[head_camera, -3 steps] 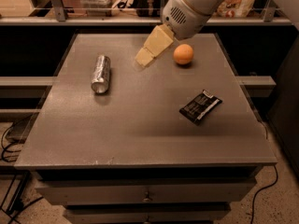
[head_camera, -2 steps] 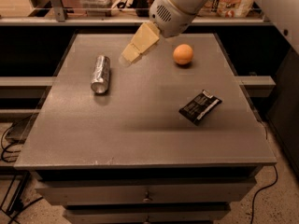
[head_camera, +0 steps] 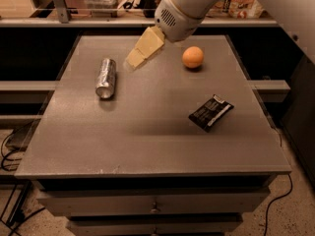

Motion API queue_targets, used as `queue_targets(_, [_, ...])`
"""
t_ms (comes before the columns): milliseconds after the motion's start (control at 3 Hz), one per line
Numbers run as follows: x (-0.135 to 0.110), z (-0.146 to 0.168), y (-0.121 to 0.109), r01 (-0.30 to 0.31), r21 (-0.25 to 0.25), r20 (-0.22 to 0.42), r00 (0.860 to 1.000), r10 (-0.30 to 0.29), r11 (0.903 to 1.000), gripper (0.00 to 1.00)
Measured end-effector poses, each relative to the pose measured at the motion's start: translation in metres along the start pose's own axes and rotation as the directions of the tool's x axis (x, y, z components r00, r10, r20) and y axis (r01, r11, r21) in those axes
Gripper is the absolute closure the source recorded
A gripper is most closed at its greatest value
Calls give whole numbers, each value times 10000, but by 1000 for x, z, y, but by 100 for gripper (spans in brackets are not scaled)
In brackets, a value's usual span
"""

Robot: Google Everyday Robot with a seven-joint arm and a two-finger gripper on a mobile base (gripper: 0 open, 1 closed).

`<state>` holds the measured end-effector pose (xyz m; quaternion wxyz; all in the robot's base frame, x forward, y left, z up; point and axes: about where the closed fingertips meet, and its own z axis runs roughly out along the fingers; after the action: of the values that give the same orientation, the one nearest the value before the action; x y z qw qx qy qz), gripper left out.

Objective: Place redbull can upright

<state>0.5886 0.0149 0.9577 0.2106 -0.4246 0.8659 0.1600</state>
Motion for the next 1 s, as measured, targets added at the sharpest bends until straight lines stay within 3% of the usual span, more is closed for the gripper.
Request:
queue_targets(667, [-40,42,-13,-408,416,691,9969,378,9983,0])
queue_targets(1000, [-62,69,-17,-708,339,813,9944,679,9969,0])
